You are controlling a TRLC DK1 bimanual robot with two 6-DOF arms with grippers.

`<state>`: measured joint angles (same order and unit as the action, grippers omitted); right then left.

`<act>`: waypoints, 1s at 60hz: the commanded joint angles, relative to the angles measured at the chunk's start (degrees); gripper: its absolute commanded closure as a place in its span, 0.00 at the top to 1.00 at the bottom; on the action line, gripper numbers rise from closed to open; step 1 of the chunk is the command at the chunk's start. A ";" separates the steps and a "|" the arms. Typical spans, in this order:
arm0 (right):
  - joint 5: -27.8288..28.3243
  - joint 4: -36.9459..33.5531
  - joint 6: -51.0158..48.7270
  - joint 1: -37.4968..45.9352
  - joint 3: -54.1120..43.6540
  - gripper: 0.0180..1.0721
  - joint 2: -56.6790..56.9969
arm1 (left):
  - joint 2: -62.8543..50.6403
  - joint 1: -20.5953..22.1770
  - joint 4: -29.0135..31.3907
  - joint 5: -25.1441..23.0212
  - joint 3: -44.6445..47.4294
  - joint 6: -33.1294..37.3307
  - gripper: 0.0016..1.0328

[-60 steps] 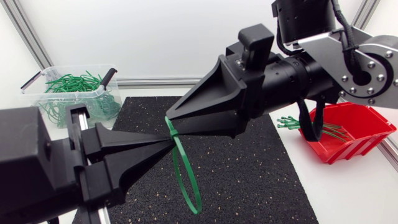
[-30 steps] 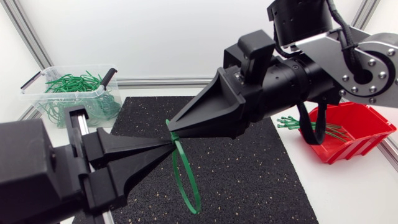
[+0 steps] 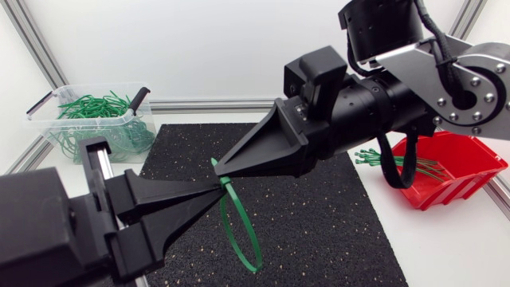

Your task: Take a green cable tie from the red box, thread the tail through the head to close it, then place it in the transparent bin on the left.

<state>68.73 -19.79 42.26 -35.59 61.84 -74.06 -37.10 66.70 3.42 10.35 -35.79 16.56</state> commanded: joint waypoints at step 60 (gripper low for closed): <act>-9.14 6.08 -4.38 1.49 6.18 0.06 -8.99 | 2.30 5.73 -2.54 7.84 5.64 14.47 0.04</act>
<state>62.52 -15.59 39.18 -35.46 66.02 -81.21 -35.86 70.32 0.62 20.21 -31.75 28.86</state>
